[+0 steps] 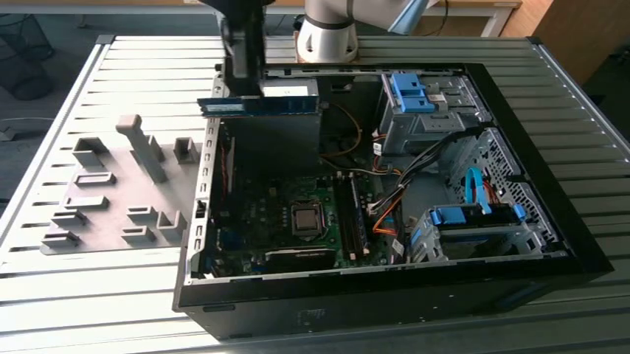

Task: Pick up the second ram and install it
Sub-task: 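Pick up the second ram and move it above second insertion slot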

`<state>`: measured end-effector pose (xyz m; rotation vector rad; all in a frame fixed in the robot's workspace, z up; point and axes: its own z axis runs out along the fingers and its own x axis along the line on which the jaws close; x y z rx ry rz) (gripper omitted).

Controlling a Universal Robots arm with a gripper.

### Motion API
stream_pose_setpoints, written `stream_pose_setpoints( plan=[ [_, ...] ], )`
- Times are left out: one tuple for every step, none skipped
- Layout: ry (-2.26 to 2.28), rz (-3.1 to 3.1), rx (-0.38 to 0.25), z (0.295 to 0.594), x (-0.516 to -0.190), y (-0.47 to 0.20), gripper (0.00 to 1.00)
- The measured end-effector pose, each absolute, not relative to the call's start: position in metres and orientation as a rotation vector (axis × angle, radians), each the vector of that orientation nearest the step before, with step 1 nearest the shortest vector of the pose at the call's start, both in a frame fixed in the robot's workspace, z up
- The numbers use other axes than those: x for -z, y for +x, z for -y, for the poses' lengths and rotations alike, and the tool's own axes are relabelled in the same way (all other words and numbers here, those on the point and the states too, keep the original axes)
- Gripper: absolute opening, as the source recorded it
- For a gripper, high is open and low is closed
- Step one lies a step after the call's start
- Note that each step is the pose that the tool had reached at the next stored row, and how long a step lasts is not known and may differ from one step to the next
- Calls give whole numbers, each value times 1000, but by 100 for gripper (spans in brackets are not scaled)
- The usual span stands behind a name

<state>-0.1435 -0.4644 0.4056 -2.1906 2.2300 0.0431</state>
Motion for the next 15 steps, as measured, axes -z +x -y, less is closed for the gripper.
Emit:
stream_pose_setpoints(
  plan=[
    [-2191,-2230,-43,464,-405,-139,14],
    [-2191,-2230,-43,464,-405,-134,14],
    [-2191,-2230,-43,464,-405,-130,14],
    [-2191,-2230,-43,464,-405,-125,14],
    [-2191,-2230,-43,464,-405,-121,14],
    [-2191,-2230,-43,464,-405,-116,14],
    [-2191,-2230,-43,464,-404,-112,14],
    [-2191,-2230,-43,464,-404,-110,14],
    [-2191,-2230,-43,464,-404,-109,14],
    [-2191,-2230,-43,464,-404,-109,14],
    [-2190,-2230,-43,464,-404,-109,14],
    [-2190,-2230,-43,464,-404,-109,14],
    [-2191,-2230,-43,464,-404,-109,14],
    [-2191,-2230,-43,464,-404,-108,14],
    [-2191,-2230,-43,464,-404,-105,14]
  ],
)
